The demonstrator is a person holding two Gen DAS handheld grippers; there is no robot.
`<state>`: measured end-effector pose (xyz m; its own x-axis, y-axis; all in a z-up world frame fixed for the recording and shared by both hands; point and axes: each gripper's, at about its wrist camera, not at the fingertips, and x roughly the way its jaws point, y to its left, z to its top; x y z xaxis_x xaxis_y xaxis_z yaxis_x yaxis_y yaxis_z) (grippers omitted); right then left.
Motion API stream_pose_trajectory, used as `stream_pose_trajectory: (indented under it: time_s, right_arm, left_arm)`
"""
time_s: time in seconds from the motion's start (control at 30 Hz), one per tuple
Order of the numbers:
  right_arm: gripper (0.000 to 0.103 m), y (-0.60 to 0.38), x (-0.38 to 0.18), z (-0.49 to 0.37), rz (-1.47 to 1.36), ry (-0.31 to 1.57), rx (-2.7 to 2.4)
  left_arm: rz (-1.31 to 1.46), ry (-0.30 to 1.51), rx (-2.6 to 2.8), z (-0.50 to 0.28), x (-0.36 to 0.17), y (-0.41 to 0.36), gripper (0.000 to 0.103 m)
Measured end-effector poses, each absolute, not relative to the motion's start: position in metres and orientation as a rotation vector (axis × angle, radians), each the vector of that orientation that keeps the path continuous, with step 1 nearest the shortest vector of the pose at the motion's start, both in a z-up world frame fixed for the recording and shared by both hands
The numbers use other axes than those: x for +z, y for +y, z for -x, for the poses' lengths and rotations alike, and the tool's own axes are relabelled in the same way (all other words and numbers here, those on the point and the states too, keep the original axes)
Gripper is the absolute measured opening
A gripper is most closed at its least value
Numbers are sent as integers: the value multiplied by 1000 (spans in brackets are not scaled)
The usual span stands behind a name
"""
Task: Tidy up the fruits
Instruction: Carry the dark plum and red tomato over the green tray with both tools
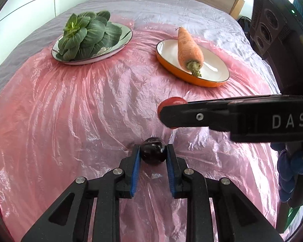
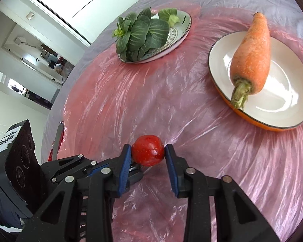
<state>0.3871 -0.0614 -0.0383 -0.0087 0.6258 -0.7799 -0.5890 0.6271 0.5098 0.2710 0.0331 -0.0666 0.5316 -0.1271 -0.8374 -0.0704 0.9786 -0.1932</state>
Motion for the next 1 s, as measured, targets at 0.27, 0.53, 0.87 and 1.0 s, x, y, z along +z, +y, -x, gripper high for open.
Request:
stream_pose_trajectory:
  time_s: [0.27,0.53,0.87,1.0]
  right_arm:
    - [47,-90,-16,-370,-80,1204,922]
    - [47,-121,-16,-329,-116,1221,883]
    - [47,-154,-22,-265,-177,1268,868]
    - [47,-172,-21,-238,-194,1278,864]
  left_arm:
    - [189,979,-43,-258,-46,33,21]
    - [138,993,-30,-239,-40,30,20]
    - [86,1041,-63,-204,-33,16,21]
    - [55,1066,-95,-190,-30,1,21]
